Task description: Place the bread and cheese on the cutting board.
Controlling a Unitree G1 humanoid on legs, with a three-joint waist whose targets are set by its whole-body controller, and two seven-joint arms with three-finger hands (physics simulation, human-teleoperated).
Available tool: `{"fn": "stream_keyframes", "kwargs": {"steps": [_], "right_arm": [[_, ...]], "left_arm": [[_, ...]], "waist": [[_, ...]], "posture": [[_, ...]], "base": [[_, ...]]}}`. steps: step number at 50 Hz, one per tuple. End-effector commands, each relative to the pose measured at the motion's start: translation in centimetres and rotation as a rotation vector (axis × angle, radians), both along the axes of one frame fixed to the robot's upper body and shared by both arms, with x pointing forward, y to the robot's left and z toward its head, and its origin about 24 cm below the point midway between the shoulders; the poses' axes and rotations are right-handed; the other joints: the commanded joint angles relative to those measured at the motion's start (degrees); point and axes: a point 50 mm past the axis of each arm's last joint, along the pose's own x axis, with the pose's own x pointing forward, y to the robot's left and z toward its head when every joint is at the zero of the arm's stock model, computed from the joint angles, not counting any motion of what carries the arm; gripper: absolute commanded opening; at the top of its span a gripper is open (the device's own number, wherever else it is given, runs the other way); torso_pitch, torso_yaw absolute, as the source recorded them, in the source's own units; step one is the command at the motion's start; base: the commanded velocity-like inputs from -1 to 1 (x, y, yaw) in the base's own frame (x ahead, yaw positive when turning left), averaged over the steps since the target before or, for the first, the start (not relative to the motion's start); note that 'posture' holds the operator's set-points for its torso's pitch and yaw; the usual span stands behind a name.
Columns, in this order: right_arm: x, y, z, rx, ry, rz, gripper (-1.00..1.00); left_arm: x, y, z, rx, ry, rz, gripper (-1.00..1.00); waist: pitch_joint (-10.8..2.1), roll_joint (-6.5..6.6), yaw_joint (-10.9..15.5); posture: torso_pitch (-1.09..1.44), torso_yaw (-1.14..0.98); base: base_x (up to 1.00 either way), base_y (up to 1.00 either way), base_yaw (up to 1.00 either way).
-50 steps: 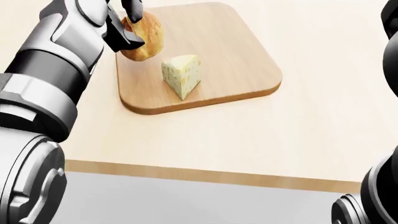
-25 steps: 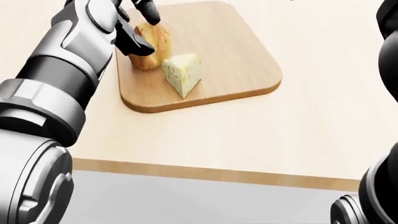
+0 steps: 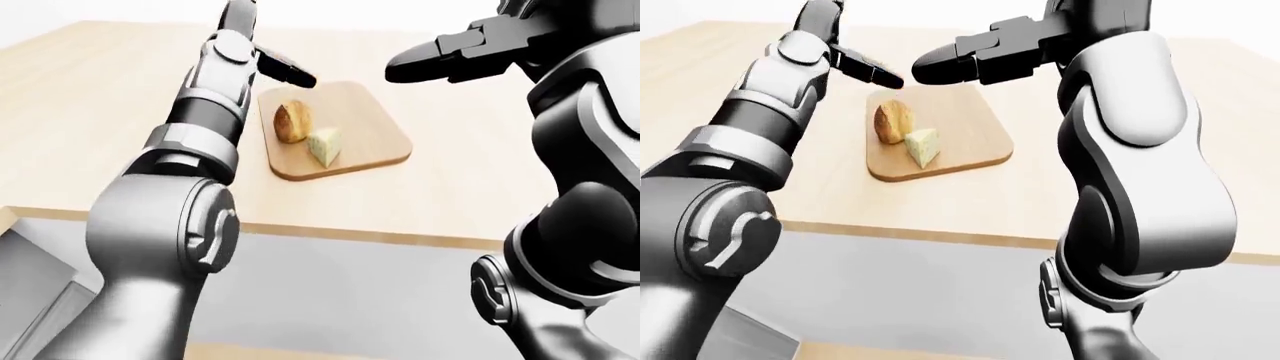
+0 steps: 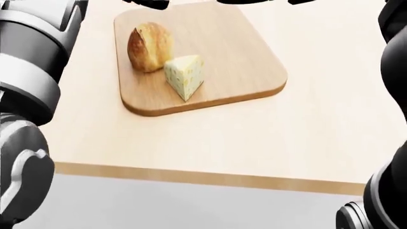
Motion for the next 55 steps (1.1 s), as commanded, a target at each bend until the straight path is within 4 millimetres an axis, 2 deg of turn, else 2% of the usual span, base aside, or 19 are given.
{"fn": "stream_keyframes", "kwargs": {"steps": [1, 3, 6, 7, 9, 13, 18, 26, 31, 33, 38, 44, 52, 55], "right_arm": [[-0.8, -0.1, 1.2, 0.007, -0.077, -0.006, 1.0], [-0.8, -0.2, 1.2, 0.009, -0.077, -0.008, 1.0], [-0.8, -0.3, 1.1, 0.01, -0.076, -0.011, 1.0], [-0.8, -0.4, 1.1, 0.012, -0.077, -0.013, 1.0], [-0.7, -0.3, 1.0, 0.011, -0.074, -0.014, 1.0], [-0.6, -0.4, 1.1, 0.014, -0.074, -0.015, 1.0], [-0.6, -0.5, 1.1, 0.017, -0.073, -0.017, 1.0], [-0.4, -0.2, 0.7, 0.009, -0.066, -0.014, 1.0], [-0.4, -0.4, 0.8, 0.012, -0.066, -0.018, 1.0], [-0.5, -0.2, 0.8, 0.007, -0.066, -0.016, 1.0], [-0.4, -0.3, 0.7, 0.008, -0.066, -0.019, 1.0], [-0.4, -0.6, 0.8, 0.013, -0.069, -0.03, 1.0], [-0.8, -1.1, 1.5, 0.021, -0.086, -0.043, 1.0], [-1.1, -1.6, 2.2, 0.028, -0.103, -0.056, 1.0]], "left_arm": [[-0.4, 0.1, 2.4, -0.042, -0.092, -0.008, 1.0], [-0.4, 0.7, 2.2, -0.08, -0.089, 0.006, 1.0], [-0.3, 1.9, 2.1, -0.266, -0.087, 0.005, 1.0], [-0.4, 2.3, 2.5, -0.363, -0.087, -0.017, 1.0], [-0.5, 2.8, 3.1, -0.451, -0.115, -0.049, 1.0], [-0.9, 3.0, 4.5, -0.56, -0.158, -0.123, 1.0], [-0.9, 3.6, 4.4, -0.571, -0.195, -0.147, 1.0], [-1.8, 5.9, 6.2, -0.73, -0.309, -0.177, 1.0], [-2.3, 5.8, 6.4, -0.74, -0.352, -0.201, 1.0], [-3.0, 5.5, 7.5, -0.721, -0.398, -0.215, 1.0], [-4.8, 4.9, 8.3, -0.766, -0.421, -0.246, 1.0], [-7.0, 5.7, 8.1, -0.776, -0.486, -0.221, 1.0], [-11.7, 6.1, 10.0, -0.799, -0.565, -0.258, 1.0], [-12.7, 6.3, 10.3, -0.783, -0.589, -0.259, 1.0]], "waist": [[-1.65, 0.0, -0.01], [-1.68, 0.12, 0.01], [-1.75, 0.34, 0.01], [-1.76, 0.42, -0.05], [-1.77, 0.57, -0.13], [-1.65, 0.64, -0.13], [-1.43, 0.6, -0.05], [-1.5, 0.87, -0.15], [-1.41, 0.93, -0.18], [-1.37, 0.95, -0.15], [-1.16, 0.91, -0.35], [-0.97, 1.12, -0.44], [-0.71, 1.32, -0.59], [-0.48, 1.35, -0.58]], "posture": [[0.0, 0.0], [0.0, 0.0], [0.0, 0.0], [0.0, 0.0], [0.0, 0.0], [0.0, 0.0], [0.0, 0.0], [0.0, 0.0], [0.0, 0.0], [0.0, 0.0], [0.0, 0.0], [0.0, 0.0], [0.0, 0.0], [0.0, 0.0]], "base": [[0.0, 0.0, 0.0], [0.0, 0.0, 0.0], [0.0, 0.0, 0.0], [0.0, 0.0, 0.0], [0.0, 0.0, 0.0], [0.0, 0.0, 0.0], [0.0, 0.0, 0.0], [0.0, 0.0, 0.0], [0.0, 0.0, 0.0], [0.0, 0.0, 0.0], [0.0, 0.0, 0.0], [0.0, 0.0, 0.0], [0.0, 0.0, 0.0], [0.0, 0.0, 0.0]]}}
